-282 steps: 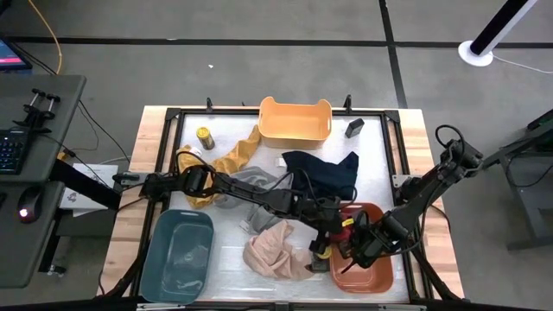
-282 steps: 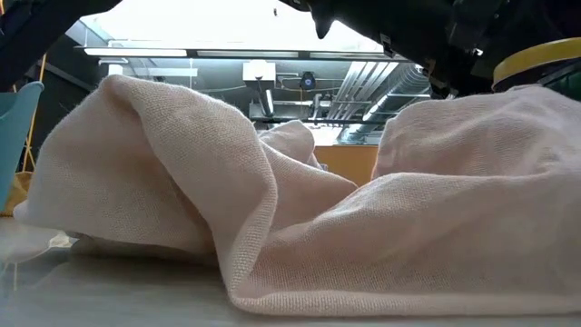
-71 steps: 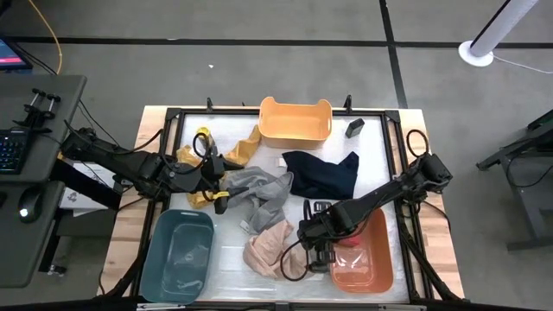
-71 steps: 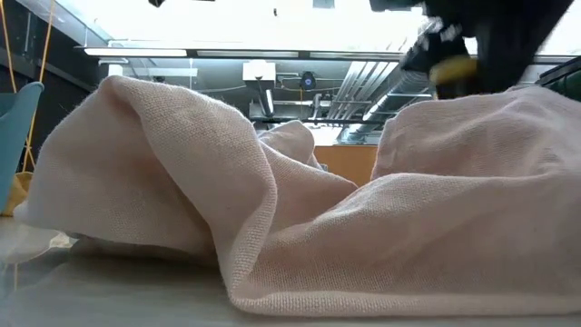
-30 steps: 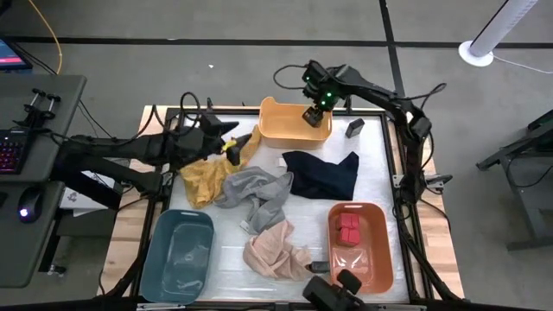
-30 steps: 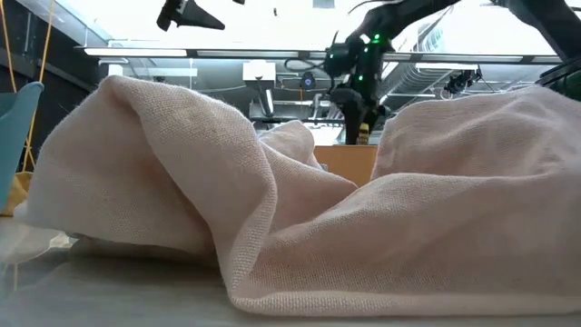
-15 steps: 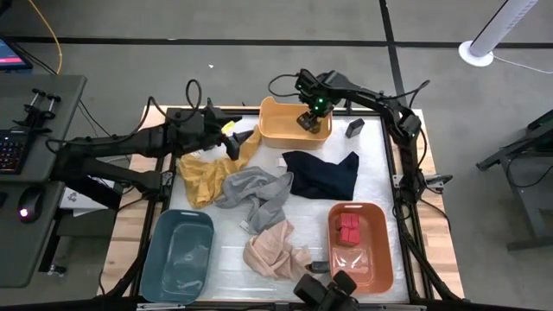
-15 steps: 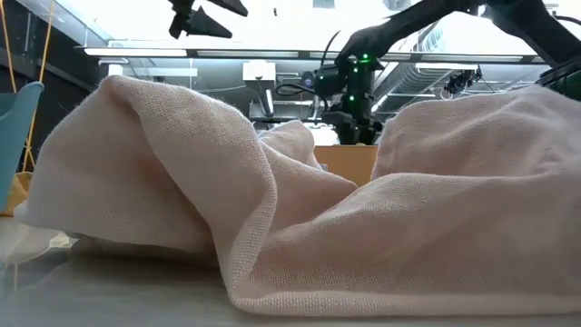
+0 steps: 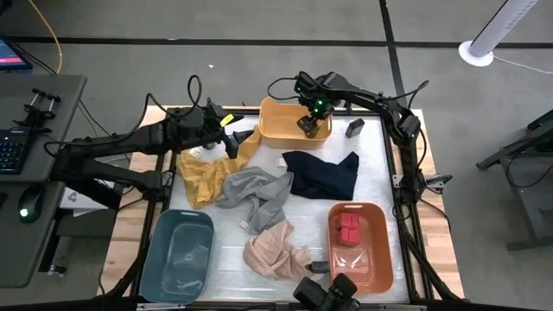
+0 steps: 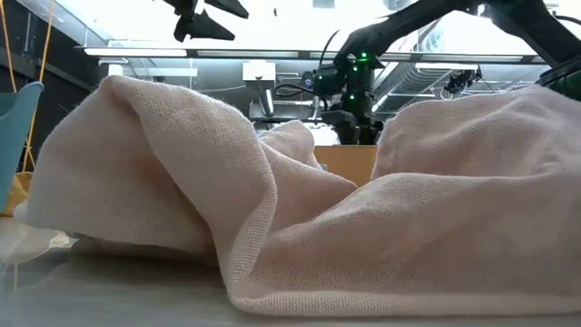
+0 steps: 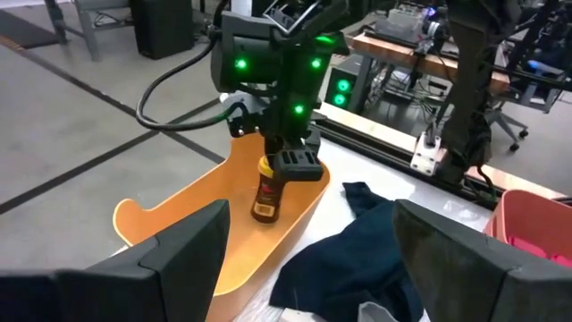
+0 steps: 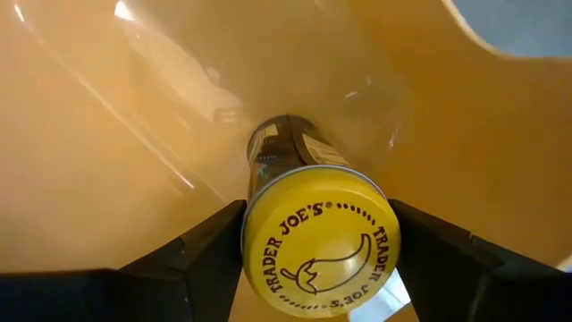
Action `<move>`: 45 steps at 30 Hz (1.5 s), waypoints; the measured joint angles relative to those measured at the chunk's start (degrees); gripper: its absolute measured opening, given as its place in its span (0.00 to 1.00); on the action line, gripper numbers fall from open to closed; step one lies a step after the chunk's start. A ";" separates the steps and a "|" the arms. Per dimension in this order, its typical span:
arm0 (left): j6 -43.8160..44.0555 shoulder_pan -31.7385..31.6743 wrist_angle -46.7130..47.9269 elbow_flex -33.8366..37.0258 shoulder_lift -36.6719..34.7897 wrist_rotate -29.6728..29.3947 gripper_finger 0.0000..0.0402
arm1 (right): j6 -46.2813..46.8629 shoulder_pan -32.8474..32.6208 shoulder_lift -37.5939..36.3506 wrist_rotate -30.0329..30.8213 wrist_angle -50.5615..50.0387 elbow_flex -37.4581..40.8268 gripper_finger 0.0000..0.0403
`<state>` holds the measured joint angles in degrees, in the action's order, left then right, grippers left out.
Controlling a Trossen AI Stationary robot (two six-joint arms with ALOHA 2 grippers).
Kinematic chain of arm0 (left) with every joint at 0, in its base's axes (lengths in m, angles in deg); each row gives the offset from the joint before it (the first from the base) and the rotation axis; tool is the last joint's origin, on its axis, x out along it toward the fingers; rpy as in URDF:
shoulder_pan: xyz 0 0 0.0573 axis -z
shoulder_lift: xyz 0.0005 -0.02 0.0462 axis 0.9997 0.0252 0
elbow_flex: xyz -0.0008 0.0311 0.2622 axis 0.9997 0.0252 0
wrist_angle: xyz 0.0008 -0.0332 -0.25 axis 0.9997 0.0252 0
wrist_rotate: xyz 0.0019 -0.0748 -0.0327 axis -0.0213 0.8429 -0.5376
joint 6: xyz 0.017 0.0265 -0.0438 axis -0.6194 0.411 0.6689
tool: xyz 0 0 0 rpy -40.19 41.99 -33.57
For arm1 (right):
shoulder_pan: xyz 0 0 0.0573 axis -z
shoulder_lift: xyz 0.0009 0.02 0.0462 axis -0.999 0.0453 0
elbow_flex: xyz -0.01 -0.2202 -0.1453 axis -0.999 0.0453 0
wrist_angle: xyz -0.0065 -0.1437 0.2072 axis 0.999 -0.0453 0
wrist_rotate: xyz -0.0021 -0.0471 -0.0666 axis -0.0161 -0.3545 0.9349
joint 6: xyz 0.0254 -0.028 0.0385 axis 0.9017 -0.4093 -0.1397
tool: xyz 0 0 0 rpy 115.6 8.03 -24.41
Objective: Sort spices by type
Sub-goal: Put the bottom yellow seasoning bottle into the yellow bin
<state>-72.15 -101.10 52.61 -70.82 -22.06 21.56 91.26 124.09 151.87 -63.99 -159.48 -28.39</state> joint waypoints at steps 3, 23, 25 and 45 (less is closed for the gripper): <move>0.19 -0.25 0.00 0.00 0.00 0.00 0.74 | -0.21 -0.02 0.00 -0.02 -1.10 0.00 0.64; 1.63 -0.25 0.00 0.00 0.00 -0.04 0.74 | -10.91 0.02 0.00 1.69 -4.08 0.00 0.64; 1.63 -0.25 0.00 0.00 0.00 -0.04 0.74 | -14.00 0.02 0.00 2.19 -4.63 0.00 0.64; 1.43 -0.23 0.04 0.00 0.00 -0.09 0.74 | -44.34 -3.09 -0.02 8.07 -5.92 0.00 0.64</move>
<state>-70.73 -101.33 52.65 -70.82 -22.06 21.47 46.93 121.00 151.84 -55.92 -165.40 -28.39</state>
